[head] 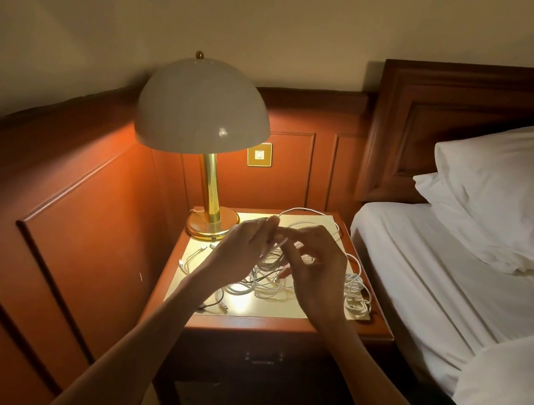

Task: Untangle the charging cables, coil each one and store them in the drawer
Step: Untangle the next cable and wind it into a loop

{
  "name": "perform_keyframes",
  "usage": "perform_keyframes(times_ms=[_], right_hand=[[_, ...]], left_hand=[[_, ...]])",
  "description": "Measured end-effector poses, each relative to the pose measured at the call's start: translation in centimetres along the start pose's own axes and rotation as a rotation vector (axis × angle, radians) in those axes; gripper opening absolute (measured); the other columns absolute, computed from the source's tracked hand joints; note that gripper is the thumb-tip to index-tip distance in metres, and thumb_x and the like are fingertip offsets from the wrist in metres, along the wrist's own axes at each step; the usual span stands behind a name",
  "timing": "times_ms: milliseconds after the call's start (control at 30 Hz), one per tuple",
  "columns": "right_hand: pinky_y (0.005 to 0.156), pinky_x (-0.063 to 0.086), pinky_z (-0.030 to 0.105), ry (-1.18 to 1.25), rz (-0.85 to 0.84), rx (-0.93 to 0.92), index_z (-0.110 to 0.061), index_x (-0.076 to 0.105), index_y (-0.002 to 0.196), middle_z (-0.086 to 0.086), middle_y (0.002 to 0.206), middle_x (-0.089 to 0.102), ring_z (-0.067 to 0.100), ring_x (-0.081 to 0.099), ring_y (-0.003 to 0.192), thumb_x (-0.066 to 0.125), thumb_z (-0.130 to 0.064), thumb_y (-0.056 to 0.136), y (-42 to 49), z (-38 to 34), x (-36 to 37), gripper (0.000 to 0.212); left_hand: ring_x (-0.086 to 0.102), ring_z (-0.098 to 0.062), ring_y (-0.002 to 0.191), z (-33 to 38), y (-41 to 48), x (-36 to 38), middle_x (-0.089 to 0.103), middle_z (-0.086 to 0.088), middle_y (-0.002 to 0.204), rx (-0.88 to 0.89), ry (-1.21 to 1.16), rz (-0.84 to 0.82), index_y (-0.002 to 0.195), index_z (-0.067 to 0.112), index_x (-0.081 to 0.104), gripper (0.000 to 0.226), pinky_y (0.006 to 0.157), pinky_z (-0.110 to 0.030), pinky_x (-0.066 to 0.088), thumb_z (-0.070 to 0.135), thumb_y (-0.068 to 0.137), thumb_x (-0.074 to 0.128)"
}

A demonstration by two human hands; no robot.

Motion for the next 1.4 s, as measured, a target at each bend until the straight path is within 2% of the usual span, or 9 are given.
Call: perform_keyframes(times_ms=[233, 433, 633, 767, 867, 1033, 1100, 1267, 1400], right_hand=[[0.057, 0.059, 0.026, 0.419, 0.146, 0.315, -0.023, 0.074, 0.099, -0.013, 0.089, 0.077, 0.016, 0.075, 0.085, 0.065, -0.015, 0.095, -1.0, 0.1, 0.6, 0.012], [0.059, 0.061, 0.027, 0.113, 0.271, 0.274, -0.022, 0.077, 0.1, -0.013, 0.092, 0.077, 0.015, 0.075, 0.082, 0.077, -0.02, 0.087, -1.7, 1.0, -2.0, 0.013], [0.069, 0.051, 0.005, -0.411, -0.02, 0.071, -0.021, 0.077, 0.103, -0.013, 0.097, 0.075, -0.01, 0.065, 0.073, 0.076, -0.018, 0.087, -0.8, 1.0, -2.9, 0.017], [0.076, 0.044, 0.008, -0.571, -0.066, 0.036, -0.017, 0.077, 0.097, -0.003, 0.102, 0.073, 0.006, 0.065, 0.09, 0.078, -0.016, 0.085, 0.1, 1.4, -1.9, 0.012], [0.071, 0.052, 0.007, -0.181, -0.113, 0.321, -0.023, 0.071, 0.091, -0.012, 0.087, 0.074, 0.002, 0.071, 0.078, 0.068, -0.013, 0.093, 0.1, 2.3, -1.3, 0.011], [0.072, 0.062, 0.038, 0.454, -0.148, 0.749, 0.004, 0.068, 0.109, 0.026, 0.108, 0.069, 0.037, 0.072, 0.095, 0.06, -0.005, 0.096, -1.2, 4.5, -0.1, 0.018], [0.08, 0.061, 0.04, 0.592, -0.18, 0.853, 0.006, 0.065, 0.118, 0.028, 0.115, 0.068, 0.04, 0.069, 0.104, 0.058, -0.003, 0.097, -1.5, 5.0, 0.5, 0.024], [0.102, 0.051, 0.042, 0.772, -0.322, 1.017, 0.002, 0.057, 0.133, 0.022, 0.131, 0.063, 0.038, 0.059, 0.125, 0.055, -0.007, 0.099, -2.0, 5.3, 1.9, 0.034], [0.108, 0.045, 0.047, 0.843, -0.311, 1.082, -0.009, 0.069, 0.114, 0.017, 0.133, 0.063, 0.035, 0.058, 0.125, 0.066, -0.026, 0.088, -2.1, 4.7, 2.1, 0.031]], left_hand=[[0.062, -0.021, 0.109, 0.3, 0.7, 0.0, 0.069, -0.006, 0.116, 0.046, 0.044, 0.052, 0.123, 0.011, 0.065, 0.041, 0.091, -0.024, 0.042, 0.036, 0.104, 0.038], [0.059, 0.004, 0.068, 0.3, 0.7, -0.5, 0.06, 0.015, 0.072, 0.123, 0.083, 0.17, 0.087, 0.013, 0.067, 0.039, 0.061, -0.008, 0.041, 0.032, 0.105, 0.038], [0.057, -0.009, 0.077, -0.8, 0.4, 0.1, 0.066, -0.006, 0.08, -0.053, -0.086, 0.122, 0.103, 0.0, 0.067, 0.043, 0.076, -0.023, 0.044, 0.033, 0.105, 0.038], [0.05, 0.0, 0.049, -0.2, -0.1, 1.8, 0.051, 0.014, 0.049, -0.027, -0.24, 0.114, 0.087, 0.006, 0.067, 0.044, 0.054, -0.013, 0.033, 0.027, 0.107, 0.034], [0.051, -0.003, 0.053, 0.1, 0.0, 1.7, 0.043, 0.006, 0.057, -0.03, -0.259, 0.15, 0.088, 0.011, 0.065, 0.04, 0.054, -0.019, 0.034, 0.03, 0.107, 0.035], [0.056, -0.004, 0.073, -0.7, 0.4, 1.0, 0.058, -0.005, 0.081, 0.001, -0.104, 0.137, 0.109, 0.009, 0.065, 0.038, 0.07, -0.025, 0.044, 0.032, 0.106, 0.036], [0.06, -0.007, 0.082, -1.4, 0.5, 1.0, 0.064, 0.002, 0.092, -0.003, -0.081, 0.149, 0.111, 0.011, 0.066, 0.038, 0.078, -0.02, 0.049, 0.033, 0.106, 0.036], [0.061, 0.001, 0.068, -2.1, 0.8, 0.7, 0.068, 0.004, 0.088, 0.075, 0.065, 0.3, 0.101, 0.011, 0.067, 0.036, 0.064, -0.002, 0.044, 0.032, 0.104, 0.039], [0.06, 0.006, 0.066, -1.9, 0.6, 0.4, 0.069, 0.007, 0.091, 0.207, 0.112, 0.396, 0.101, 0.01, 0.069, 0.031, 0.065, -0.003, 0.048, 0.025, 0.103, 0.042]])
Point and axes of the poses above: each hand's wrist, its own y-axis towards the middle knuckle, its own x-axis out of the palm, z = x × y, the point moved 5 cm from there along y, towards the middle knuckle
